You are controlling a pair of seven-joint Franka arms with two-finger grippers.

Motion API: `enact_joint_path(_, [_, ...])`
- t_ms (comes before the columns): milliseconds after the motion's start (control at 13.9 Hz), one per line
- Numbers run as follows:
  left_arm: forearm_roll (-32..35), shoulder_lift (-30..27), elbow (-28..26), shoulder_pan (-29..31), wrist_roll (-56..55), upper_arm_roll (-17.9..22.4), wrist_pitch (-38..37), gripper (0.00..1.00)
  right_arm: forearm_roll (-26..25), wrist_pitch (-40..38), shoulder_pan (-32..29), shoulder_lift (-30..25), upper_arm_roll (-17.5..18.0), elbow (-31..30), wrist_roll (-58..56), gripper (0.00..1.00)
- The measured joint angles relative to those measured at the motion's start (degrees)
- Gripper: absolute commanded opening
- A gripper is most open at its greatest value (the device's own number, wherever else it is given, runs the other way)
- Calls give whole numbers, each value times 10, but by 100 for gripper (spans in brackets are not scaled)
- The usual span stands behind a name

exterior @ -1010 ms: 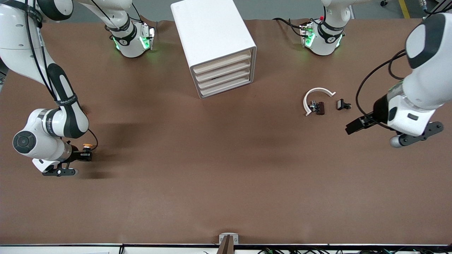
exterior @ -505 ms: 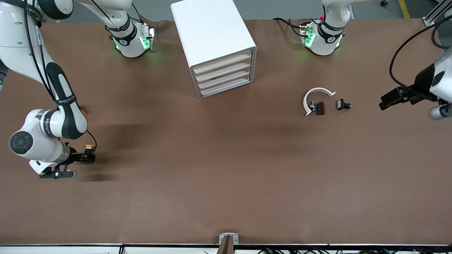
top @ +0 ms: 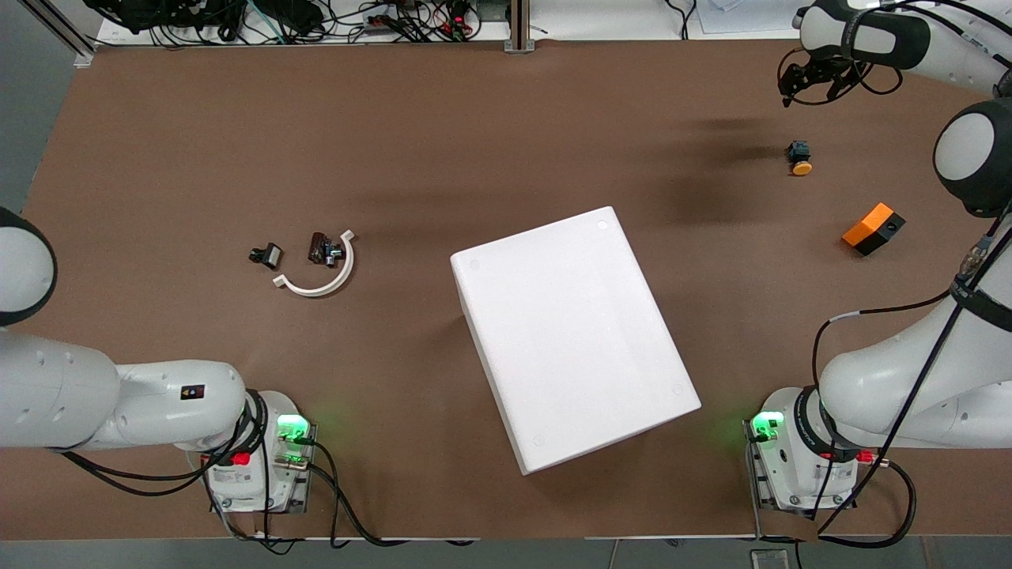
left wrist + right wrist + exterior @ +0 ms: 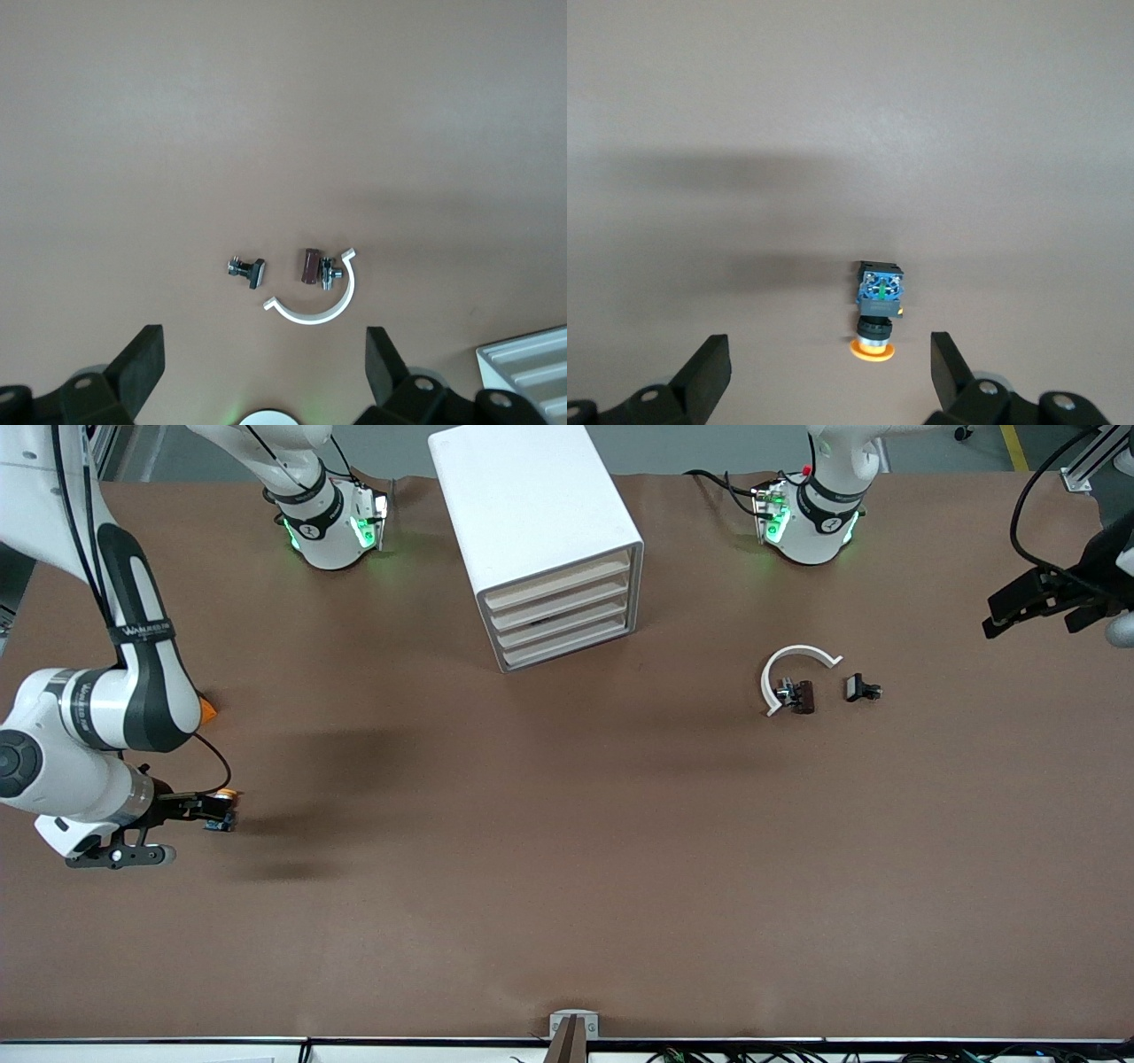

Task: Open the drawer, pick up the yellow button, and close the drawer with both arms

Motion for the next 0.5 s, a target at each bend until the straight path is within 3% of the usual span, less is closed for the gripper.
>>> enact_joint_path(505, [0, -16, -21, -13, 1, -9, 0, 100, 48, -101, 34, -89, 1, 1, 12, 100])
